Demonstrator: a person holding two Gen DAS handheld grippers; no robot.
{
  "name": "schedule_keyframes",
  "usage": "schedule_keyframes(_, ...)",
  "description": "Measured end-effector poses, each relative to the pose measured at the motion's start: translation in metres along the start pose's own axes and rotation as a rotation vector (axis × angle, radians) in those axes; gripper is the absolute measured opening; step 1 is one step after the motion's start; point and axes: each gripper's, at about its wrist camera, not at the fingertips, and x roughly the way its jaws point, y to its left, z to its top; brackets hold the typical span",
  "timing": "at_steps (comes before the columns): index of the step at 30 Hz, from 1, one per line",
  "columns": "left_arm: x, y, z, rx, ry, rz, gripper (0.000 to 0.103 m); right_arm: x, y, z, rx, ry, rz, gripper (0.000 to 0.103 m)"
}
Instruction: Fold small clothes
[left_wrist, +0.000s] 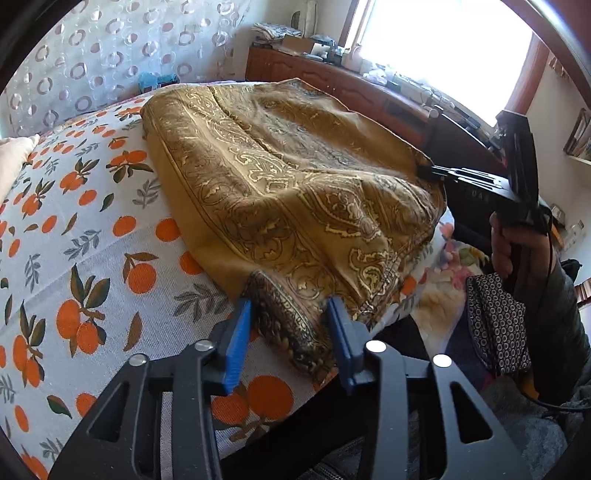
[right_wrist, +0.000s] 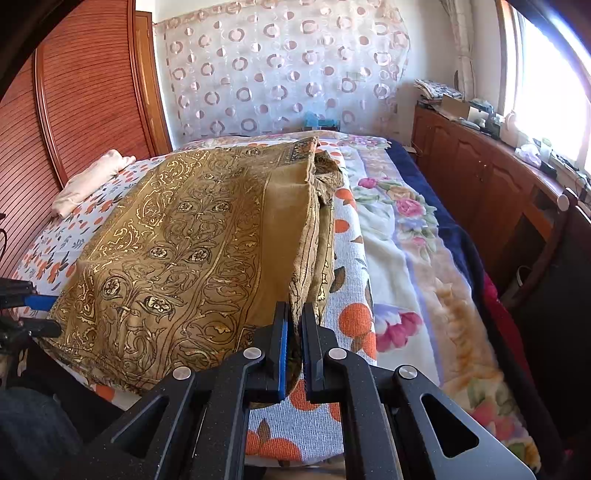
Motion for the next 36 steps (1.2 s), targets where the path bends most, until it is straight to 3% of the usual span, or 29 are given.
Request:
schedule_keyframes(2,-0.004,-0.001,-0.001,0.006,-0.009,-0.009,0.01,0.002,0.0,0.0,0.001,0.003,0.001,0.006)
schedule_keyframes(6,-0.034,0.0,-0.001,0.008,-0.086,-0.026,0.008,0.003,-0.002,0.0,-0.001,0.008,-0.001,0.006)
schedule_keyframes(10,-0.04,0.007,-0.006,-0.011,-0.079,-0.032,0.008,0.0,0.001,0.001,-0.01,0.011,0.009,0.007)
schedule_keyframes(14,-0.026,0.008,-0.01,-0.021,-0.043,-0.025,0.008,-0.001,0.001,0.001,-0.015,0.019,-0.018,0.023)
schedule_keyframes(16,-0.023,0.009,-0.012,-0.026,-0.035,-0.028,0.008,0.004,-0.001,0.0,-0.009,0.042,-0.039,0.041)
schedule_keyframes(18,-0.02,0.01,-0.012,-0.029,-0.027,-0.027,0.008,0.007,-0.005,-0.001,0.012,0.054,-0.038,0.044)
schedule_keyframes(25,-0.014,0.013,-0.014,-0.044,-0.01,-0.03,0.008,0.012,0.002,0.001,0.033,0.106,0.046,0.044)
schedule_keyframes(31,-0.012,0.012,-0.013,-0.045,-0.009,-0.029,0.008,0.013,0.005,0.002,0.019,0.102,0.042,0.044)
schedule_keyframes(36,-0.015,0.008,-0.012,-0.013,-0.024,-0.015,0.008,0.01,0.005,-0.002,0.02,0.097,0.073,0.026)
